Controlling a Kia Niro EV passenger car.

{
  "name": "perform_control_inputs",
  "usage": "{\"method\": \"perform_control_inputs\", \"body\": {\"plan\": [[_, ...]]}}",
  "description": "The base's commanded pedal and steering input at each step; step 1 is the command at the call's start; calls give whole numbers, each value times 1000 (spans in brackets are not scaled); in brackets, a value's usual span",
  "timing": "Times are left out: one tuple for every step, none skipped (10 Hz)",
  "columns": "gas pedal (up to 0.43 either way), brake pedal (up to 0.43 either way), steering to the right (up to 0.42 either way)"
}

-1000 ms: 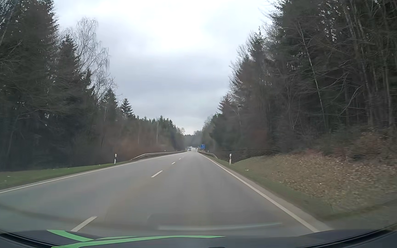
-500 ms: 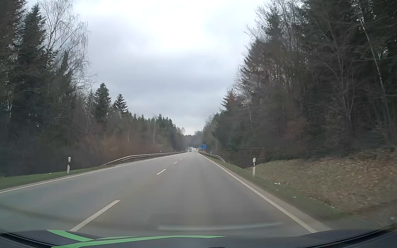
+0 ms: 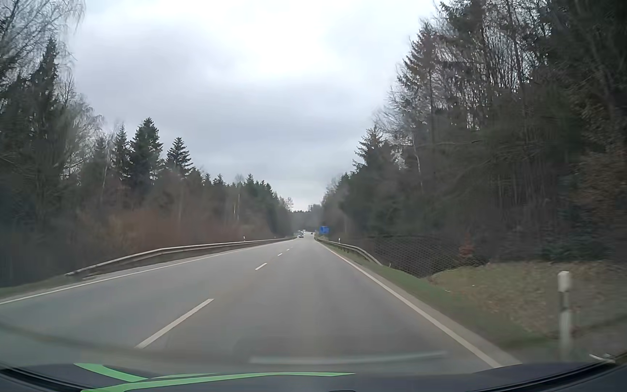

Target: Follow the waypoints while adhering to traffic rules and regulations

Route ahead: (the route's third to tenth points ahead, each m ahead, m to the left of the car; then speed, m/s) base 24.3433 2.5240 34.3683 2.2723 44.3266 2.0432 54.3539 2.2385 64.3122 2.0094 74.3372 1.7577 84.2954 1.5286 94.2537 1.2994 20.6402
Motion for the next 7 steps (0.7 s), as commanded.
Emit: {"method": "perform_control_inputs", "body": {"plan": [[268, 0, 0], [268, 0, 0], [268, 0, 0], [268, 0, 0], [268, 0, 0], [268, 0, 1], [268, 0, 1]]}}
